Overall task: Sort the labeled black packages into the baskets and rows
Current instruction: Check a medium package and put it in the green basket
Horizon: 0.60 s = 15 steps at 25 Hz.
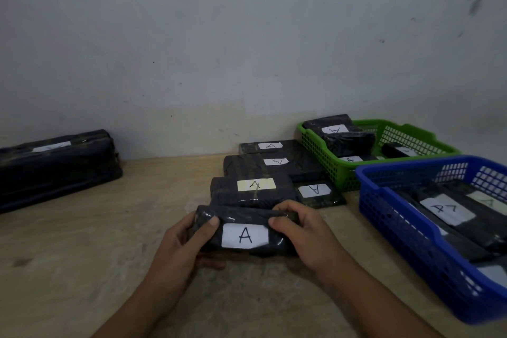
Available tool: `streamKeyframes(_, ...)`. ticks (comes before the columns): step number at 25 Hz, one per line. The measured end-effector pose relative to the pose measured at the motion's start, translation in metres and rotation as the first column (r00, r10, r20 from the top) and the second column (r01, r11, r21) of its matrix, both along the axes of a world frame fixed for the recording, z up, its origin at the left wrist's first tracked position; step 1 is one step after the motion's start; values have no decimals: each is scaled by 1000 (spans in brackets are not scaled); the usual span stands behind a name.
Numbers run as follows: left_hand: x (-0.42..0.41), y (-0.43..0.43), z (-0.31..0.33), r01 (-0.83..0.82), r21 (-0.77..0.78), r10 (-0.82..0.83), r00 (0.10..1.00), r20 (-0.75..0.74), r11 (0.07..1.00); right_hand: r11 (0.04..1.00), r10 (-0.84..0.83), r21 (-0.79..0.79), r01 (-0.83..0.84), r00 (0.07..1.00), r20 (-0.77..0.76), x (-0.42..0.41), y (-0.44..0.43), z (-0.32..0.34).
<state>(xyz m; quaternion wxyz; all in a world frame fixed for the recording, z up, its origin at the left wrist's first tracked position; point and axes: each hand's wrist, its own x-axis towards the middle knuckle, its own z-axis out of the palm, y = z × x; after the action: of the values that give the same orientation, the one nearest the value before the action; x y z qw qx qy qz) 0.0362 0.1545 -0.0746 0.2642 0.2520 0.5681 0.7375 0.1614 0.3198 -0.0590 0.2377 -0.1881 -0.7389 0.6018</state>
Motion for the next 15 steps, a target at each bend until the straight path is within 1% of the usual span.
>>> streamKeyframes(2, -1, 1, -1, -30, 11, 30, 1000, -1, 999, 999, 15, 37, -16, 1000, 22, 1, 0, -1)
streamKeyframes(5, -3, 0, -1, -65, 14, 65, 998, 1, 998, 999, 38, 11, -39, 998, 50, 0, -5, -1)
streamKeyframes(9, -2, 0, 1, -88, -24, 88, 996, -35, 996, 1000, -21, -5, 22, 995, 93, 0, -5, -1)
streamKeyframes(12, -3, 2, 3, -93, -31, 94, 995, 24, 995, 999, -25, 33, 21, 991, 131, 0, -4, -1)
streamKeyframes(15, -5, 2, 2, -177, 0, 177, 984, 9, 984, 1000, -20, 0, 20, 994, 110, 1, -8, 1)
